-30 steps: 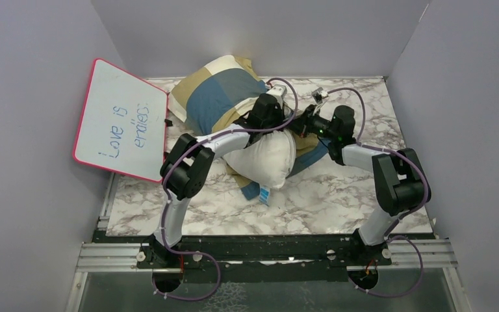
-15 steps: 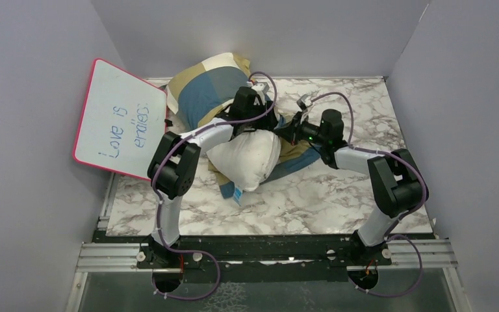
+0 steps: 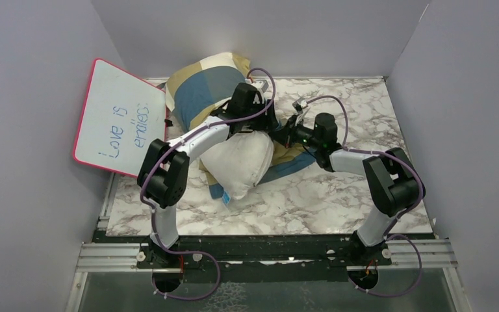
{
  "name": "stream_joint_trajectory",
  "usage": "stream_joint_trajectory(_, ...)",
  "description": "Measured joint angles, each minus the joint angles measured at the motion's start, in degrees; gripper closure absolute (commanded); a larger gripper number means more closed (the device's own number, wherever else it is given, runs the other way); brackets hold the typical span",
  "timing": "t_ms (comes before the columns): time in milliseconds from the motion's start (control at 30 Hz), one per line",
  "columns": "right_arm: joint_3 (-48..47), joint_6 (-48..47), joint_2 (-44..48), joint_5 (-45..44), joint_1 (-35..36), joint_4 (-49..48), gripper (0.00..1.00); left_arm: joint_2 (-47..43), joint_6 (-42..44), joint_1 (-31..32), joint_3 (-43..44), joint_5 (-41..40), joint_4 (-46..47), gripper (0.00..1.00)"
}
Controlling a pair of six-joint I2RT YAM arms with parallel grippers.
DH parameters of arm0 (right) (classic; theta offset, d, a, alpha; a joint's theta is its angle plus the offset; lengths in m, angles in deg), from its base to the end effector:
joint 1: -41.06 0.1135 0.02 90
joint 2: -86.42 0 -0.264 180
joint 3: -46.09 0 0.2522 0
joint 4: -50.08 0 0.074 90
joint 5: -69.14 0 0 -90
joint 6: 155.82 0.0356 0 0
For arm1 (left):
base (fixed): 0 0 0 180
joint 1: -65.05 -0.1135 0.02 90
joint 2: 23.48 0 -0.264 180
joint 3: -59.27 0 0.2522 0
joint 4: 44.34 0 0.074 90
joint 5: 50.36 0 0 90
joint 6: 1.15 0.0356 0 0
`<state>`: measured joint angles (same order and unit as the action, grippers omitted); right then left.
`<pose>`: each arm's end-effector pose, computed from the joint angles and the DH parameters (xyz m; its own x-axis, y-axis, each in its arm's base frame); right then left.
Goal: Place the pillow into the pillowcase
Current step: Stuff the pillow into the pillowcase.
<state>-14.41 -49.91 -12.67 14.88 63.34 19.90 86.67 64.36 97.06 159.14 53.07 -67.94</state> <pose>0.3258 0.1560 0.2018 -0.3611 0.0925 -0.9279 -0.7731 0.5268 0.3533 0.3766 -0.2452 0.2558 -0.7117 -0.0306 -0.7018 0.4220 0.7800 -0.4620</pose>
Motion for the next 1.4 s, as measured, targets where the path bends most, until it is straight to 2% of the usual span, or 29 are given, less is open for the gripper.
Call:
stream_joint_trajectory(233,0.0,1.2,0.2,-0.4,0.7,0.0,1.0,-6.2,1.2,0.3,0.0,-2.4,-4.0,0.35)
stream_joint_trajectory(433,0.0,2.1,0.2,-0.7,0.6,0.0,1.0,-11.3,0.9,0.2,0.3,-2.8,-5.9,0.34)
stream_joint_trajectory(767,0.0,2.5,0.6,-1.3,0.6,0.3,1.0,-10.4,5.7,0.4,5.3,-6.0,-7.0,0.31)
stream_joint_trajectory(800,0.0,2.5,0.8,-1.5,0.6,0.5,1.0,-9.4,6.2,0.4,6.1,-6.0,-7.0,0.33)
stream_joint_trajectory(833,0.0,2.5,0.9,-1.6,0.6,0.7,1.0,-7.6,6.9,0.5,7.0,-5.9,-6.9,0.39)
stream_joint_trajectory(933,-0.1,2.2,1.7,-2.5,0.6,1.9,1.0,-3.3,8.1,0.7,7.1,-6.0,-6.7,0.77)
stream_joint_trajectory(967,-0.2,2.0,2.1,-3.1,0.5,2.8,1.0,-1.1,8.8,0.8,7.0,-6.1,-6.5,0.85)
stream_joint_trajectory(1067,-0.5,2.8,2.4,-3.5,-1.4,6.3,1.0,4.0,9.6,0.7,5.6,-6.0,-4.3,0.88)
stream_joint_trajectory(1200,-0.3,7.4,2.5,-1.4,-7.2,8.1,1.0,5.6,8.9,0.9,-1.6,-5.6,6.3,0.88)
stream_joint_trajectory(1400,-0.5,9.5,3.5,3.2,-9.2,5.2,1.0,8.3,7.0,1.9,-1.0,-5.8,13.6,0.86)
